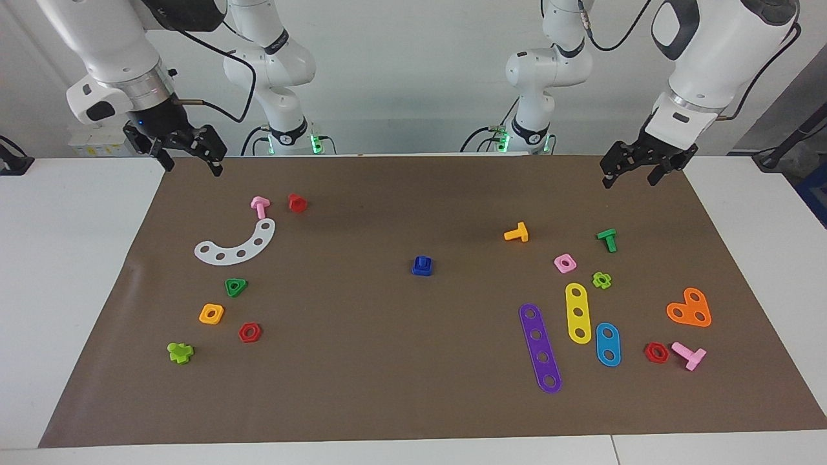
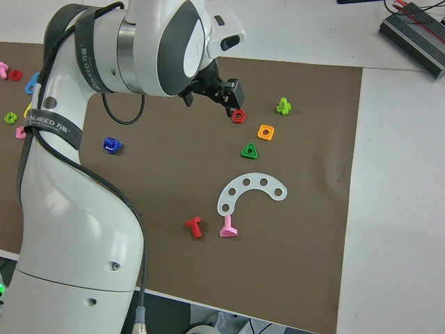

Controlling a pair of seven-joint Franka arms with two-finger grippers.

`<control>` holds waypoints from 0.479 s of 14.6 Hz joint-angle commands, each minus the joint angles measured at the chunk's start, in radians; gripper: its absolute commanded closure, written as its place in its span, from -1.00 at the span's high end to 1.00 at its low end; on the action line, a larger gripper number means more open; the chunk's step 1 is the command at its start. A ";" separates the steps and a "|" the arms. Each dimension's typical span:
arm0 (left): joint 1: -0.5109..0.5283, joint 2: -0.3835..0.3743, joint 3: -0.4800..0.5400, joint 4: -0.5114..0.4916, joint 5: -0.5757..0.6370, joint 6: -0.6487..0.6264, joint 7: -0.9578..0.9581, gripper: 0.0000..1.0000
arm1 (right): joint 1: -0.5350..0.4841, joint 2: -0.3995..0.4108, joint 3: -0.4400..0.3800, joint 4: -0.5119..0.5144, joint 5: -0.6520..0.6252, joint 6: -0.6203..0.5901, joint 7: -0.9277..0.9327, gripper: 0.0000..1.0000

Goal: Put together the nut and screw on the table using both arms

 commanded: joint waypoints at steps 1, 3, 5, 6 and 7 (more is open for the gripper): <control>0.005 -0.038 -0.008 -0.029 0.041 -0.020 -0.004 1.00 | 0.014 -0.020 0.006 -0.023 -0.037 0.001 -0.013 1.00; 0.008 -0.038 -0.010 -0.034 0.041 -0.014 0.003 1.00 | 0.014 -0.020 0.006 -0.021 -0.042 0.002 -0.010 1.00; 0.005 -0.040 -0.011 -0.035 0.039 -0.010 0.008 1.00 | 0.013 -0.020 0.006 -0.021 -0.045 0.004 -0.015 1.00; 0.005 -0.040 -0.010 -0.035 0.039 -0.010 0.008 1.00 | 0.011 -0.020 0.006 -0.020 -0.045 0.004 -0.016 1.00; 0.008 -0.040 -0.010 -0.035 0.041 -0.008 0.002 1.00 | 0.013 -0.018 0.008 -0.017 -0.045 0.004 -0.015 1.00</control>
